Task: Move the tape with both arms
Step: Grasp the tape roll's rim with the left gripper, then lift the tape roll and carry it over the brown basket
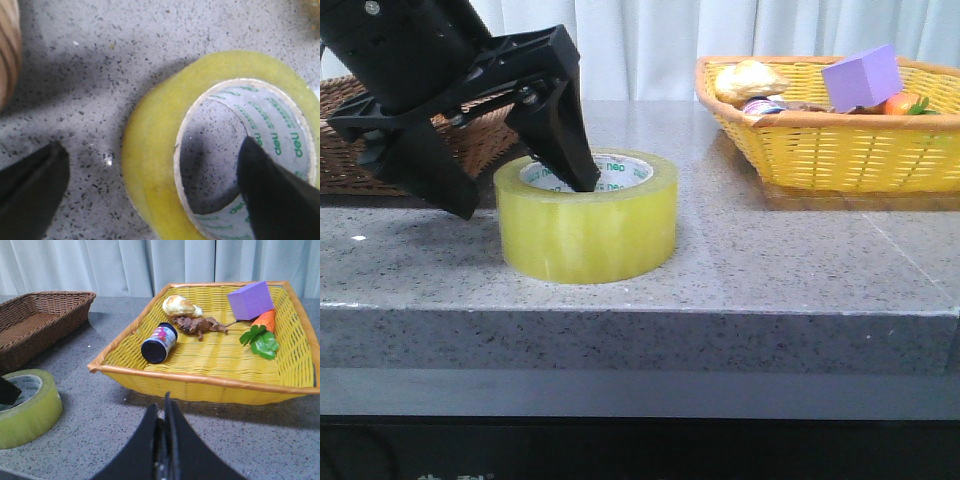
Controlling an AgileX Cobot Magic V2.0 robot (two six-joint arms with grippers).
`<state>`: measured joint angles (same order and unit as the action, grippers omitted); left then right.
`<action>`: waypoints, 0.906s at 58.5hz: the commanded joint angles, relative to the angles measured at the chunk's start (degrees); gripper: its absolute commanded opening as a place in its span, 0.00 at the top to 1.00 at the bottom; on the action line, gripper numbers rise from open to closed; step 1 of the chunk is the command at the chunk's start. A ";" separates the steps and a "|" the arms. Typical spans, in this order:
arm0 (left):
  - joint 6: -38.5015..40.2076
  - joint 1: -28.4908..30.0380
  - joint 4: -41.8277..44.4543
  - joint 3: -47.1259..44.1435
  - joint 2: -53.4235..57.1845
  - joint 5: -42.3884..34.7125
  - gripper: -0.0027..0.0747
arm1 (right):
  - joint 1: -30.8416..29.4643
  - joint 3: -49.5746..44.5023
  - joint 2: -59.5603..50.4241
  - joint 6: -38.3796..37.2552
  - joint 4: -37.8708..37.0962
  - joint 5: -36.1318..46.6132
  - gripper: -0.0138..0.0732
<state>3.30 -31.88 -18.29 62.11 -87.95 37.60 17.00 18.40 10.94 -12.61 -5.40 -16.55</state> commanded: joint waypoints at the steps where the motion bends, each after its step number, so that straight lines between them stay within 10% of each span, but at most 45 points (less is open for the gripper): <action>1: 0.11 -0.50 -1.26 2.04 1.63 -2.79 0.30 | -0.36 1.63 0.59 0.37 -0.90 5.38 0.98; 22: 0.11 -0.50 -1.26 2.04 1.63 -2.79 0.86 | -0.36 1.63 0.59 0.37 -0.90 5.38 0.98; 53: 0.11 -0.29 -0.28 18.52 4.28 4.49 0.90 | -0.36 1.63 0.59 0.37 -0.90 5.78 0.98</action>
<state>2.99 -31.96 -17.57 75.46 -87.19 44.49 17.00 18.40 10.94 -12.61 -5.40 -16.09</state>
